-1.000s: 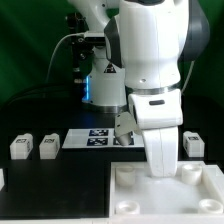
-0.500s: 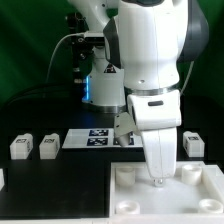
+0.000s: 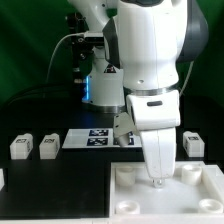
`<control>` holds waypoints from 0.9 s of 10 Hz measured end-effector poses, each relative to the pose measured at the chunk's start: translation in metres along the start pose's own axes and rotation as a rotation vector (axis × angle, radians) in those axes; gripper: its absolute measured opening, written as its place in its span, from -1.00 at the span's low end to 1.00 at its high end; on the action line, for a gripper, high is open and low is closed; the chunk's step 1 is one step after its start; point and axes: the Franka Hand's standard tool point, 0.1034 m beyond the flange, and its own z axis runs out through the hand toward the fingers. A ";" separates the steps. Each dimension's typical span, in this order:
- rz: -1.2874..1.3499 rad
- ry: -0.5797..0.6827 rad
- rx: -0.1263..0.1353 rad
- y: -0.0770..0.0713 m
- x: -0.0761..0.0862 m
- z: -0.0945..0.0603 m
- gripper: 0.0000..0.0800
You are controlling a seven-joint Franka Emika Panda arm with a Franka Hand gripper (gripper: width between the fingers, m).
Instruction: Assemble one leg
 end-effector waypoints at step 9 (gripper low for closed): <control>0.881 0.014 -0.033 -0.028 0.067 -0.030 0.62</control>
Offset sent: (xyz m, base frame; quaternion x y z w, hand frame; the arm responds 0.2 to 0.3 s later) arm -0.0106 0.0094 0.0254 -0.0052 -0.0280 0.0658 0.9974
